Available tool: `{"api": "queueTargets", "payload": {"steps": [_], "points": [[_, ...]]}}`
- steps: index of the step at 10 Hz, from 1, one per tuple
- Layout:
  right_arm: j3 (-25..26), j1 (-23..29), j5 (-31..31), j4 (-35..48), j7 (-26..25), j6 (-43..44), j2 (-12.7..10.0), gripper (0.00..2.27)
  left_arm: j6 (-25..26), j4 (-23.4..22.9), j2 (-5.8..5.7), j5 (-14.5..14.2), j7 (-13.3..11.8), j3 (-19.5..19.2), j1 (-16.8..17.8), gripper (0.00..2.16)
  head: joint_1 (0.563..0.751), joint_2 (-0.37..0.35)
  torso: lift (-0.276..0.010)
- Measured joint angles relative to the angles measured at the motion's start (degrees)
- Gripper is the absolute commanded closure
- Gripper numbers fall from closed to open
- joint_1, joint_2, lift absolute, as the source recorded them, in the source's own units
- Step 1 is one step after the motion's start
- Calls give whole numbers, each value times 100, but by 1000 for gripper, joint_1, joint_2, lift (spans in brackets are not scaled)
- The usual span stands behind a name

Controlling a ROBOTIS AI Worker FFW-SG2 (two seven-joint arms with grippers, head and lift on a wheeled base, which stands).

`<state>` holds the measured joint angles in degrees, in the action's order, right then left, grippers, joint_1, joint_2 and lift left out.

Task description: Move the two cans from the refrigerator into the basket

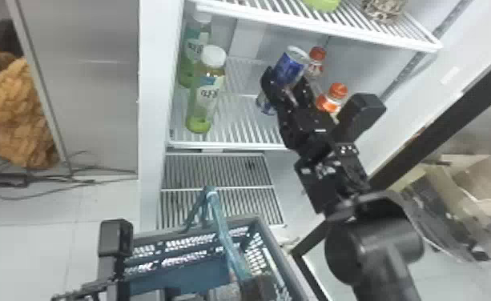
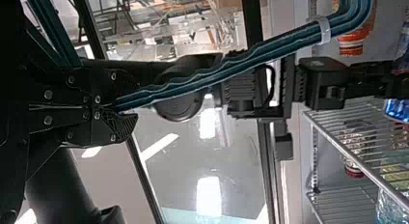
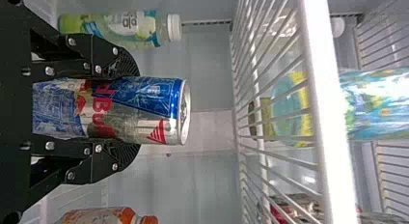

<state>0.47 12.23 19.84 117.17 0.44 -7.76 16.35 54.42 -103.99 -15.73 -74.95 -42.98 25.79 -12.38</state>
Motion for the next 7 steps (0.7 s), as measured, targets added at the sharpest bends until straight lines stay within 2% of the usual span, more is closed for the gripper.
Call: {"api": "queueTargets", "payload": {"steps": [4,7], "points": [[311,1062,126,1353,44,-749,-6,889,0,0,0,0,-6,-32,-32,1181,695,-350,-276],[553,1822,324,2290,54,-1278,-99,889,-10,0,-8,0,-17,-54,-55,1181,695,-350,-276]]}}
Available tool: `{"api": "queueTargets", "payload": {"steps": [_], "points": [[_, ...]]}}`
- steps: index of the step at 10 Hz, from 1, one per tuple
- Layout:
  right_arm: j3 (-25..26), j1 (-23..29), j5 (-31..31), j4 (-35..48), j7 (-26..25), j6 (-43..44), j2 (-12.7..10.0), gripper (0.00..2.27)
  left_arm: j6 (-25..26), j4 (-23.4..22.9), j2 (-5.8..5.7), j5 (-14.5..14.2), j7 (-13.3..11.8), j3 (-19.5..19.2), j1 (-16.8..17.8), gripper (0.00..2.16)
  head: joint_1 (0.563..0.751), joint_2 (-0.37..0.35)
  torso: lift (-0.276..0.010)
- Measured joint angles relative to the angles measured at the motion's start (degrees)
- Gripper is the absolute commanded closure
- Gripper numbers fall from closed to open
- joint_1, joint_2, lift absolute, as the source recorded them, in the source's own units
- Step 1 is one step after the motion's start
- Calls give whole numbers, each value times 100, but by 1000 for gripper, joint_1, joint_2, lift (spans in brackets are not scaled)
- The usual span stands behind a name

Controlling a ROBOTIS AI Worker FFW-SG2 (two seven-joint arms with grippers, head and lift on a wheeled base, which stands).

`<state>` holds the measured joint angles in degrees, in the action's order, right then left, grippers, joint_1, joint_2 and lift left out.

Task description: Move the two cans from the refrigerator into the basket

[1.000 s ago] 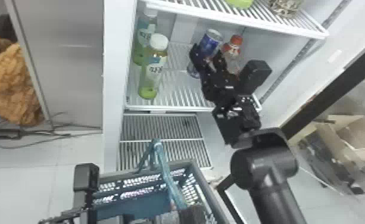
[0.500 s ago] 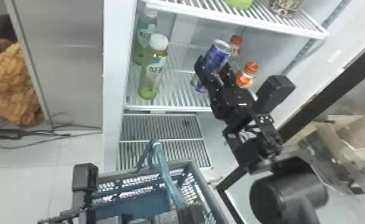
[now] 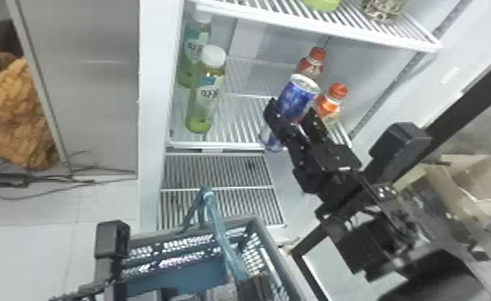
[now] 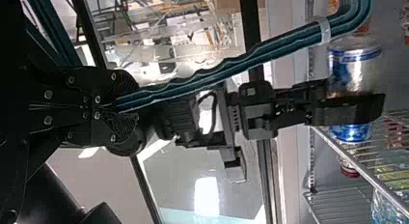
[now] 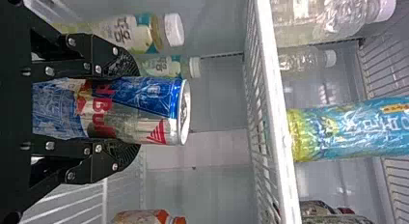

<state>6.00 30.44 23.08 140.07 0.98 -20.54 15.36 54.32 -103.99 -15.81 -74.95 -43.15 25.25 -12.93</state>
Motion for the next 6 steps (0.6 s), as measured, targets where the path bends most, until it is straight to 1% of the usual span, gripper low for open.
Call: {"api": "queueTargets", "payload": {"steps": [2,5,6], "points": [[108,455,117,498,8,-353,-58,889,-4,0,-1,0,-1,-4,-1,1181,695,-350,-276],[171,1013,262,899,13,-1069,-141,889,-18,0,-1,1,-1,-23,-15,1181,695,-350,-276],[275,1197,320,1036,13,-1392,-251,889,-19,0,0,8,-1,-34,-18,1181,695,-350,-276]]}}
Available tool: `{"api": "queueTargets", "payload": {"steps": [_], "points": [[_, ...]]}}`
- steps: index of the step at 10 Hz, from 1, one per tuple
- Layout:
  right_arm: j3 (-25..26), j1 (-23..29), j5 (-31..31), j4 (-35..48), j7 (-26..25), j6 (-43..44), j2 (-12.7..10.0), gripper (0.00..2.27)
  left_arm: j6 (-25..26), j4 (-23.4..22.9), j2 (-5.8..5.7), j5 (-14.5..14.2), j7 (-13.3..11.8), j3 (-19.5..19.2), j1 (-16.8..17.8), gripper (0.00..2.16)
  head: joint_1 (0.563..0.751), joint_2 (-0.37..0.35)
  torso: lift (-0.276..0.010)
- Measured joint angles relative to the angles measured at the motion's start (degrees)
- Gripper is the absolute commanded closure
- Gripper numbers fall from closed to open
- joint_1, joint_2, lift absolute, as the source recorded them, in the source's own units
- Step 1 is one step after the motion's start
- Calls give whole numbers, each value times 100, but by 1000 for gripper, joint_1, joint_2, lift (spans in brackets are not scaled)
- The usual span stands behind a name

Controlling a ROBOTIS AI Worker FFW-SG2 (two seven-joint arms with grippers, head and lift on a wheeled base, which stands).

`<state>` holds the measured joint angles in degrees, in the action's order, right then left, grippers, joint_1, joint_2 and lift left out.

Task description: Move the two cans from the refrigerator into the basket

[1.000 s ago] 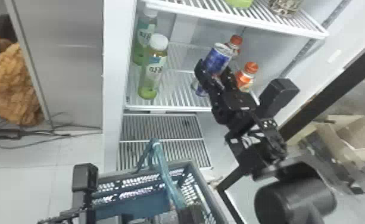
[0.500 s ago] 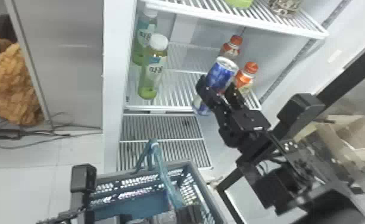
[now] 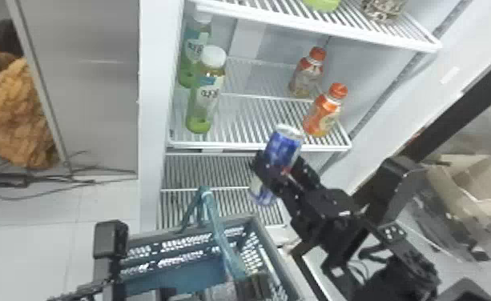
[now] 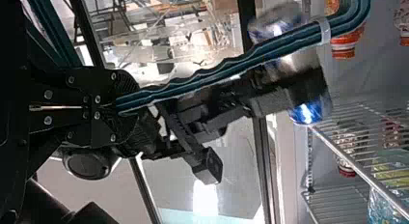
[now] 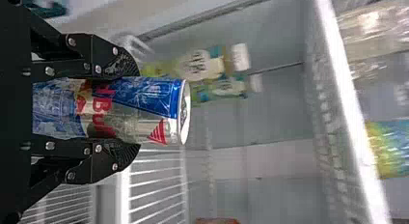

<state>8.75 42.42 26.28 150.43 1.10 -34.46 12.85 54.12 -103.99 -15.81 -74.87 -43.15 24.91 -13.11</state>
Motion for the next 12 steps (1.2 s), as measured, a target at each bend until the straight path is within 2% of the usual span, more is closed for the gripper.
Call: {"api": "queueTargets", "payload": {"steps": [2,4,12], "points": [[140,103,101,103,-1,-382,-119,889,-12,0,2,11,-9,0,-3,1181,695,-350,-276],[276,110,293,322,3,-1152,-160,889,-13,0,-1,24,-9,11,4,1181,695,-350,-276],[404,-204,613,475,39,-3500,-170,889,1,0,5,26,-9,10,3,1181,695,-350,-276]]}}
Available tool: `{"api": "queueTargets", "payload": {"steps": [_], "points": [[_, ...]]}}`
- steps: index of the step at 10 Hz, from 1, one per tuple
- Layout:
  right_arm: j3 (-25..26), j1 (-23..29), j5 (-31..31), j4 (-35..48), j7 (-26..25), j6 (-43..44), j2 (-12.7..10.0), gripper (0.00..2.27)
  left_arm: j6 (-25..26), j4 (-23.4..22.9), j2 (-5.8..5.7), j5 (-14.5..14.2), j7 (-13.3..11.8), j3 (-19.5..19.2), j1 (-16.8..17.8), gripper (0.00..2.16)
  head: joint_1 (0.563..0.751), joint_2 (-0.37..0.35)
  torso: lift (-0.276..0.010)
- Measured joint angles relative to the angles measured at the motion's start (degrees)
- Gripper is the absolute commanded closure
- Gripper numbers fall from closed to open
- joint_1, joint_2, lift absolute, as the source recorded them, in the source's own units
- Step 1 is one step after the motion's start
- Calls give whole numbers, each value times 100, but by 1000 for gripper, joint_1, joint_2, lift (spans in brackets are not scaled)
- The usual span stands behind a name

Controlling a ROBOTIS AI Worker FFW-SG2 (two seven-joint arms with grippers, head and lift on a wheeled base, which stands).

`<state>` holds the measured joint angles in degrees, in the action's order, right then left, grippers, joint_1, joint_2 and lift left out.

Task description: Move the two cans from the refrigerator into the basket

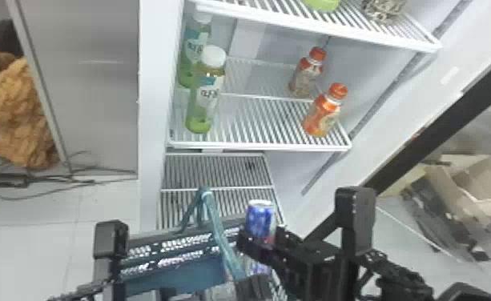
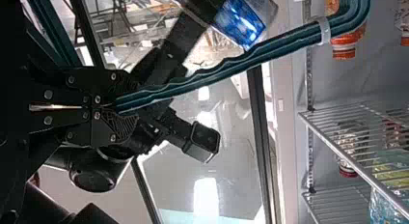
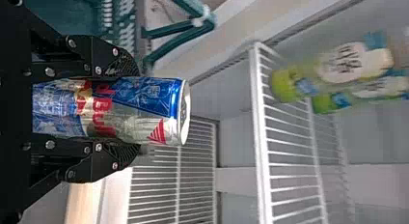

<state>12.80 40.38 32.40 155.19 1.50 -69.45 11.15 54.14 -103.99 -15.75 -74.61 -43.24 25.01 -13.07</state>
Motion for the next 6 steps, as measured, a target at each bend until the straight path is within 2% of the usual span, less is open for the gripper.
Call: {"api": "queueTargets", "payload": {"steps": [2,4,6], "points": [[-8,-202,-26,-226,238,-447,17,818,3,0,2,0,0,-7,0,1181,695,-350,-276],[-11,-317,-114,-382,364,-493,20,492,8,0,2,0,0,-8,0,1181,695,-350,-276],[-12,-301,-199,-392,413,-204,19,343,5,1,3,0,0,-11,0,1181,695,-350,-276]]}}
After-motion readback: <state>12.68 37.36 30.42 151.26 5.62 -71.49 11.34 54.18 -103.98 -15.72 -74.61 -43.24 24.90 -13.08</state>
